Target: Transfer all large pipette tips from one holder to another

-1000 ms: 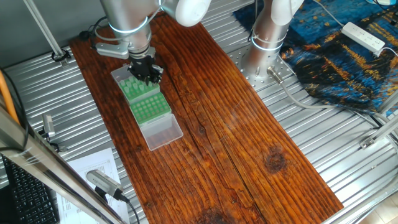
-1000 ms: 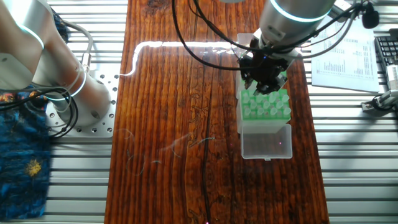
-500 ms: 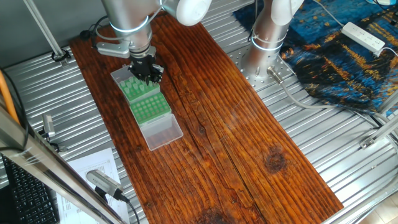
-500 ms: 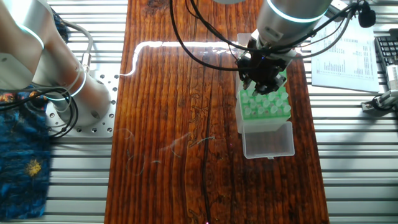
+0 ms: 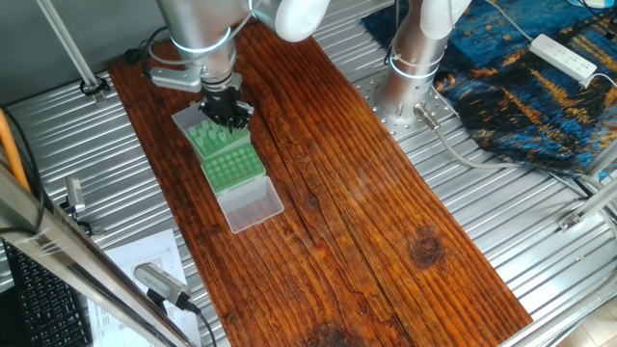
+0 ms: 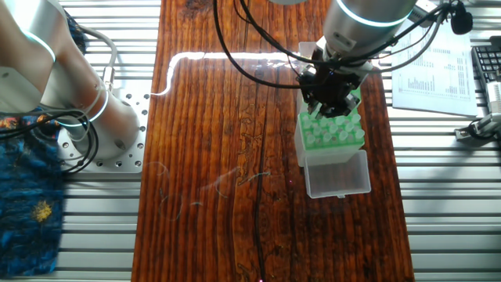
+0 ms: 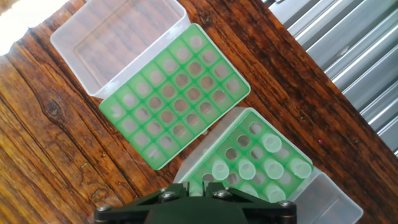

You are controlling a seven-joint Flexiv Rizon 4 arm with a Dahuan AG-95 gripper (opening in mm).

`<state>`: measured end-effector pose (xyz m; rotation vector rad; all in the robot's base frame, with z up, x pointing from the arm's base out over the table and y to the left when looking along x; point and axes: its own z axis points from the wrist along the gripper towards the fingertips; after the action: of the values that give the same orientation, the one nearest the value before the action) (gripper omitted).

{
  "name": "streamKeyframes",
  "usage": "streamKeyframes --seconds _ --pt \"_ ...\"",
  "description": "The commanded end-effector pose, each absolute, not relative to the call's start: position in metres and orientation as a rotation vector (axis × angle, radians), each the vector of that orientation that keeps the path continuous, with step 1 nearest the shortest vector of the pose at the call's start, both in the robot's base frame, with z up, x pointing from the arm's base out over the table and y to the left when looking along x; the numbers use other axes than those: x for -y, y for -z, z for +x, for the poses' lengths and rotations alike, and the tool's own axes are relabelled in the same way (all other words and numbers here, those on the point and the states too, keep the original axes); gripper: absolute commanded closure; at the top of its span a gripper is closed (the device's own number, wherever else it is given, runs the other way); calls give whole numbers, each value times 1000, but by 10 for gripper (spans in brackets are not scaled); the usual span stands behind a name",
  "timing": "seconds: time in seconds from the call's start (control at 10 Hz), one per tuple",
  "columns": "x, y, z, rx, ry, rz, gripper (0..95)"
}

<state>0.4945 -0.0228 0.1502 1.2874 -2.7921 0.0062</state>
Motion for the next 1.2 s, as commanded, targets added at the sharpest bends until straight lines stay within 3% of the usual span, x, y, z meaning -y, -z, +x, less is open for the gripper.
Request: streamKeyframes --seconds 0.1,1.2 --pt "23 -151 495 2792 -2 1289 950" --pt "30 -181 504 2766 11 1283 950"
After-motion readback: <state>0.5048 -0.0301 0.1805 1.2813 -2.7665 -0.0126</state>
